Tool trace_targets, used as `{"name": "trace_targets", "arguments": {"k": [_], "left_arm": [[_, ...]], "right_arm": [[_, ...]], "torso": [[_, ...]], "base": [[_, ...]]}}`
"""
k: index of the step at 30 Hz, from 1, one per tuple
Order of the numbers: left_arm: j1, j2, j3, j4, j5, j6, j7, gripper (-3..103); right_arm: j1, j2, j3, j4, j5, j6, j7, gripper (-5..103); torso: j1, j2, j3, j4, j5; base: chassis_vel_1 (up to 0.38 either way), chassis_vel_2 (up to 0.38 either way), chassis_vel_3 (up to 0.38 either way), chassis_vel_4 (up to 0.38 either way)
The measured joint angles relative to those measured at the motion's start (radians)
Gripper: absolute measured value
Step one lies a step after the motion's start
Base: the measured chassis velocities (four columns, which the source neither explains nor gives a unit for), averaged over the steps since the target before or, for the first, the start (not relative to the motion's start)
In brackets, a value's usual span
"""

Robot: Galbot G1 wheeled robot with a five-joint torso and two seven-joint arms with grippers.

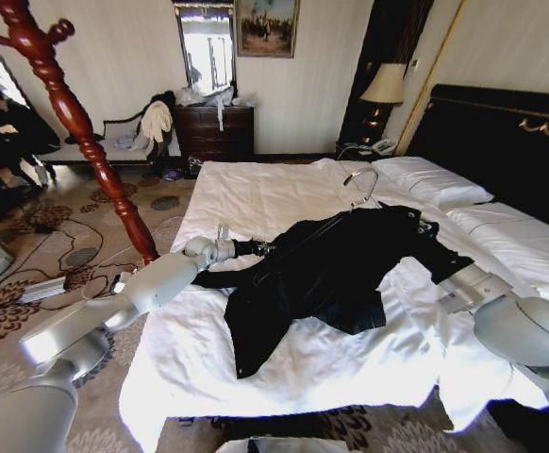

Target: Pick up the clothes from the bed and hang them on the clothes hanger.

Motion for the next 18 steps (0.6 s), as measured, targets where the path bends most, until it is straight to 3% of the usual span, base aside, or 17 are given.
{"name": "trace_targets", "arguments": {"k": [5, 13, 18], "left_arm": [[0.012, 0.066, -0.021, -0.100, -0.025, 0.006, -0.023, 0], [0.074, 0.262, -0.104, -0.347, -0.083, 0.020, -0.065, 0], [0.105, 0.331, -0.139, -0.435, -0.110, 0.024, -0.092, 0]], "right_arm": [[0.007, -0.010, -0.014, -0.019, 0.034, -0.018, 0.004, 20], [0.022, -0.039, -0.032, -0.078, 0.091, -0.060, 0.017, 20], [0.031, -0.056, -0.035, -0.096, 0.107, -0.083, 0.026, 20]], "torso": [[0.000, 0.000, 0.000, 0.0004, -0.0002], [0.000, 0.000, 0.000, 0.0005, -0.0002], [0.000, 0.000, 0.000, 0.0003, -0.0002]], "base": [[0.000, 0.000, 0.000, 0.000], [0.000, 0.000, 0.000, 0.000], [0.000, 0.000, 0.000, 0.000]]}}
